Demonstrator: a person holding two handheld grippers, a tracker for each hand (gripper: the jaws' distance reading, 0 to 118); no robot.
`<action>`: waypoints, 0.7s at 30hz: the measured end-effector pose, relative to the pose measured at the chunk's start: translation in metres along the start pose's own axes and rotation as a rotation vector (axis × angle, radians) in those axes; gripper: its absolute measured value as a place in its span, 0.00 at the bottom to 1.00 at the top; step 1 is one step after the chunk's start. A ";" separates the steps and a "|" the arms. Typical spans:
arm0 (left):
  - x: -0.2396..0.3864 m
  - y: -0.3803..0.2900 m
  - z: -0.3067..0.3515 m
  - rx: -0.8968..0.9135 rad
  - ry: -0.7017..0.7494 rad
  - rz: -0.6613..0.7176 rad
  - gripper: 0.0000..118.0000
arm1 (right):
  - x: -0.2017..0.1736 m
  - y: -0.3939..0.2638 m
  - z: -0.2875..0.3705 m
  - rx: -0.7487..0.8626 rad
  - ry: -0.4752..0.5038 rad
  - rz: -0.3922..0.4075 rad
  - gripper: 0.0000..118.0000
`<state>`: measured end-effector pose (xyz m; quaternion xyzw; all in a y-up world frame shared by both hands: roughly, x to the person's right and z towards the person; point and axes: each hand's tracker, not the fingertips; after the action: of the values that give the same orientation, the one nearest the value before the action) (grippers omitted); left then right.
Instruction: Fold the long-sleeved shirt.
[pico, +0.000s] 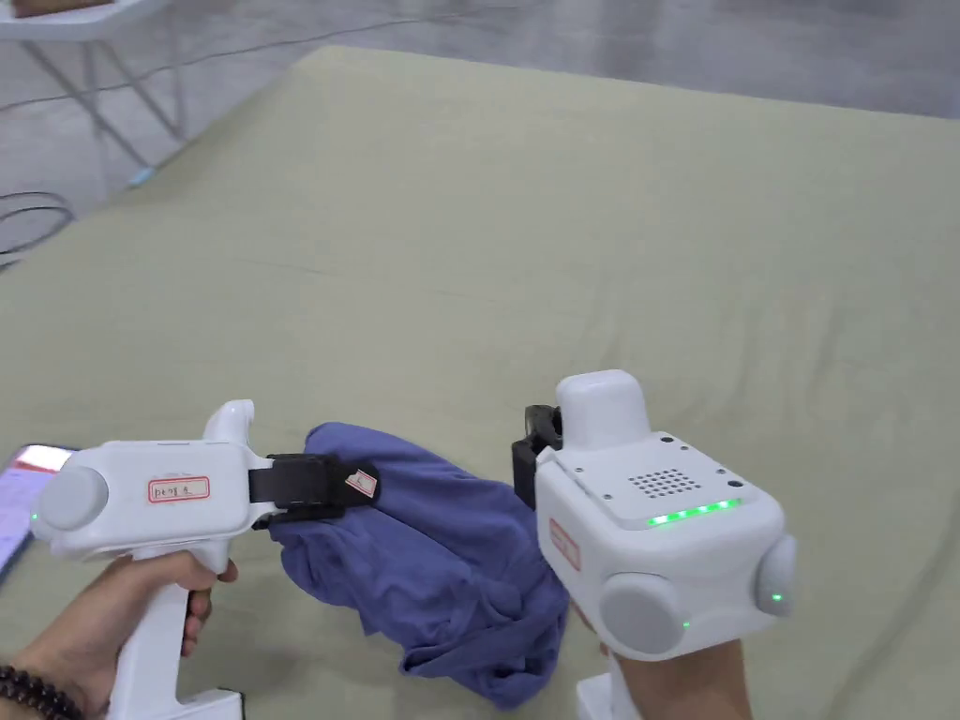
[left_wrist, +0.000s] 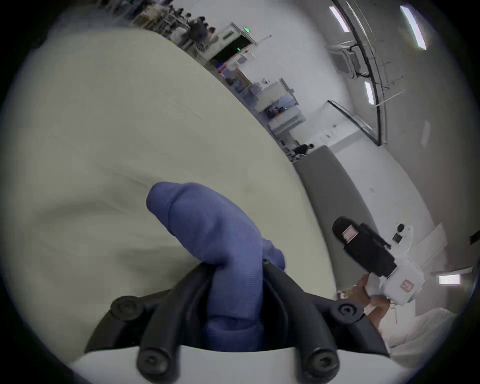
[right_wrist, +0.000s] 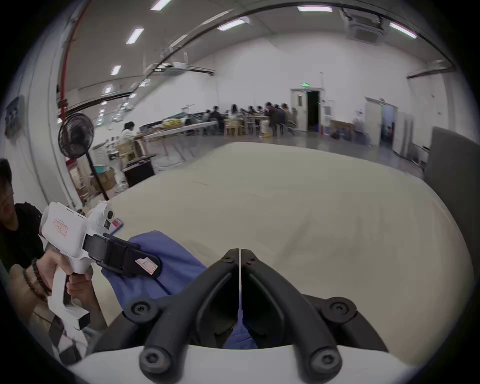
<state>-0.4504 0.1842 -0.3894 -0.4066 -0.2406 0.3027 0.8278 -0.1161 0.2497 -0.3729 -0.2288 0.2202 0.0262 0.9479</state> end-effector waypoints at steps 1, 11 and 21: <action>-0.016 0.009 0.014 0.012 0.040 -0.012 0.12 | -0.017 0.004 -0.019 0.014 0.003 0.003 0.03; -0.079 0.027 0.044 0.083 0.149 0.050 1.00 | -0.094 0.013 -0.109 -0.073 0.154 -0.001 0.03; 0.090 0.044 0.066 0.346 0.305 -0.283 0.00 | 0.023 0.034 0.022 -0.007 0.071 -0.098 0.03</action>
<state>-0.4433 0.3037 -0.3752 -0.2625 -0.1123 0.1559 0.9456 -0.0919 0.2885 -0.3797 -0.2434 0.2422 -0.0275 0.9388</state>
